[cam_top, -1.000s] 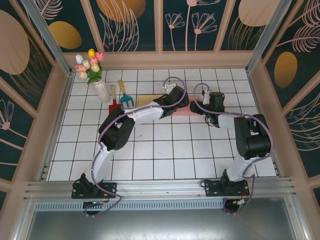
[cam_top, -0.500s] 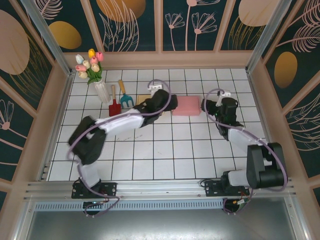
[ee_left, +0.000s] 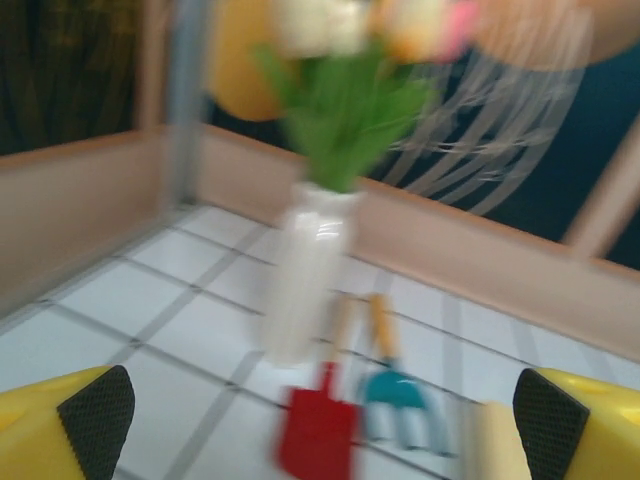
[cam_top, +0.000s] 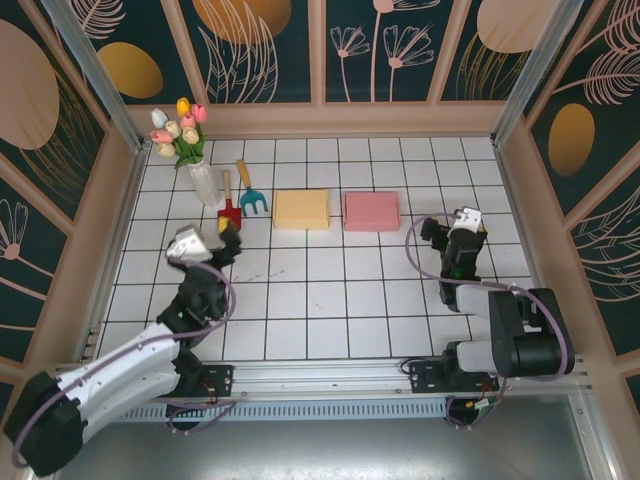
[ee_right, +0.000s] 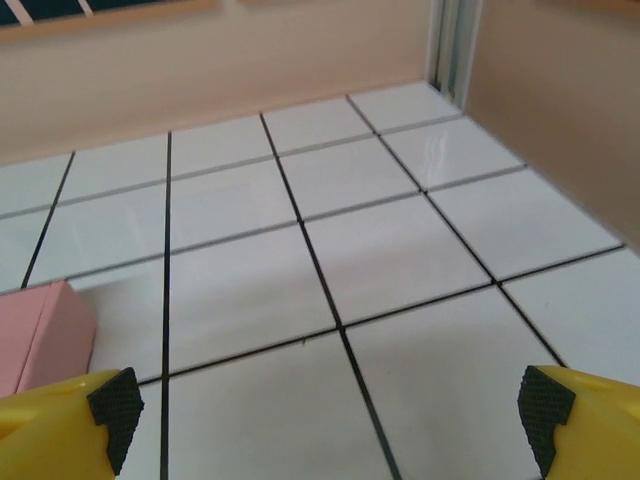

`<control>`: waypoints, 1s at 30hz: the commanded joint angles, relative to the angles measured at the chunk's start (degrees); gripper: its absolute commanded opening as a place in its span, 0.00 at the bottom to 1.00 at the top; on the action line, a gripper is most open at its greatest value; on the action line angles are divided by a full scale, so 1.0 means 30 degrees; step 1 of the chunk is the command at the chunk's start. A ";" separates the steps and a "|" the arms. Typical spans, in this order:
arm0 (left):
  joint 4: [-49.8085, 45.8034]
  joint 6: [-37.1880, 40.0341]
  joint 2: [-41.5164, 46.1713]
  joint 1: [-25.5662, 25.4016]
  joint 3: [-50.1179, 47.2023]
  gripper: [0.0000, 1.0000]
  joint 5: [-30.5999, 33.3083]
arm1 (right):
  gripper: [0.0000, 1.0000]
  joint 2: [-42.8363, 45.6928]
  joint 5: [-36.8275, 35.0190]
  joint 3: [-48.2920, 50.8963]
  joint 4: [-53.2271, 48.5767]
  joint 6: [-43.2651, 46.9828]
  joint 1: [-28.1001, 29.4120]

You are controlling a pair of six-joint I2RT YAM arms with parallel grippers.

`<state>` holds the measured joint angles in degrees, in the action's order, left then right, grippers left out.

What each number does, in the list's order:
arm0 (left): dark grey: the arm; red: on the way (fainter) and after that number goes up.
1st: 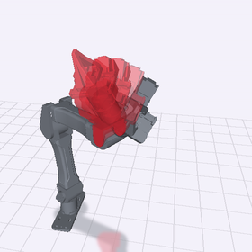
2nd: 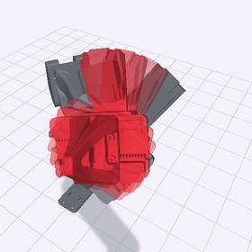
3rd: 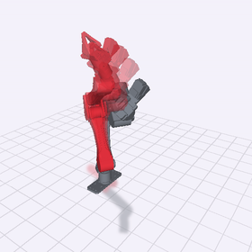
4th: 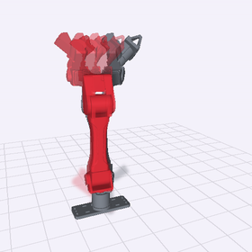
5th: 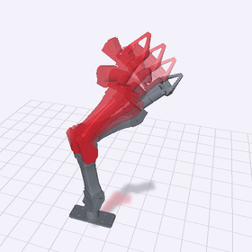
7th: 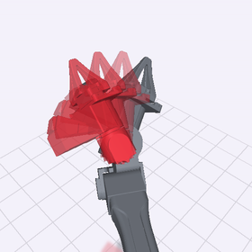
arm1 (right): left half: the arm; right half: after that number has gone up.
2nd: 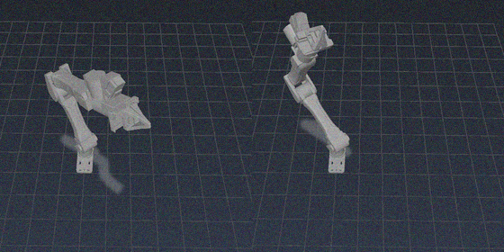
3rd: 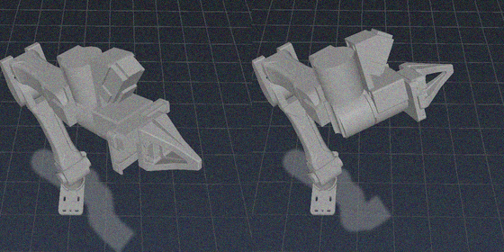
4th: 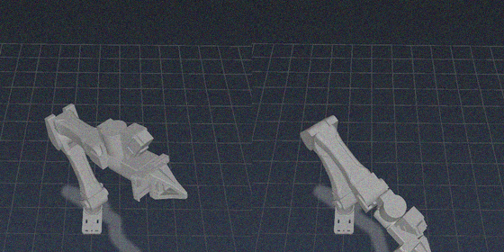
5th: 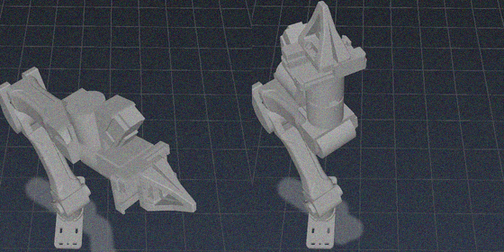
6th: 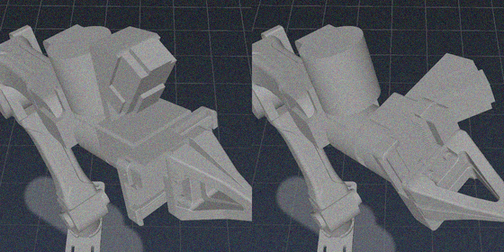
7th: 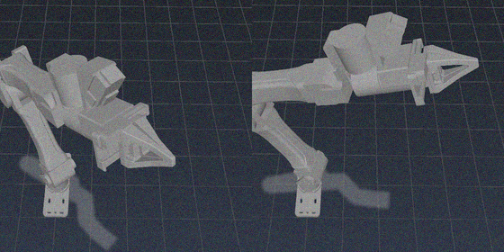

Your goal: Fold the paper box

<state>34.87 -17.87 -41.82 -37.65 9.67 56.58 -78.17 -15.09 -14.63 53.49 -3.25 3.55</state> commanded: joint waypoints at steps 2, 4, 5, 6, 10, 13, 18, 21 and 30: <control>0.4462 0.0851 0.2124 0.3113 -0.3338 0.99 0.1126 | 0.99 -0.2206 0.2670 0.1014 0.6137 0.0350 -0.1275; 0.4219 0.1248 0.2586 0.4553 -0.3378 0.99 -0.1102 | 0.99 -0.3461 0.4623 0.1214 0.7680 0.0756 -0.1699; 0.4478 0.1771 0.2422 0.5070 -0.3274 0.99 -0.1971 | 0.99 -0.3299 0.5481 0.0913 0.6773 0.0970 -0.1715; 0.4795 0.2393 0.1836 0.5498 -0.3084 0.99 -0.2146 | 0.99 -0.3320 0.6165 0.0562 0.6110 0.1062 -0.1824; 0.7609 0.4324 -0.1330 0.6817 -0.3358 0.99 -0.2800 | 0.99 -0.3378 0.6163 0.0344 0.5819 0.0785 -0.2063; 0.9778 0.2821 -0.4394 0.8782 -0.3927 0.99 -0.4914 | 0.99 -0.3347 0.6122 0.0321 0.5743 0.0810 -0.2033; 1.1848 0.3644 -0.7254 0.9792 -0.3077 0.99 -0.7335 | 0.99 -0.3340 0.6091 0.0328 0.5745 0.0803 -0.2019; 1.1873 0.3708 -0.8818 1.0694 -0.2032 0.99 -0.9408 | 0.99 -0.3348 0.6075 0.0335 0.5724 0.0813 -0.1993; 1.5915 0.2804 -1.4080 1.3063 -0.1017 0.99 -1.4581 | 0.99 -0.3355 0.6056 0.0324 0.5725 0.0848 -0.2000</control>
<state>71.29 -8.19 -77.60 -0.10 7.62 20.88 -88.25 1.85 -12.73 67.57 -1.37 -2.17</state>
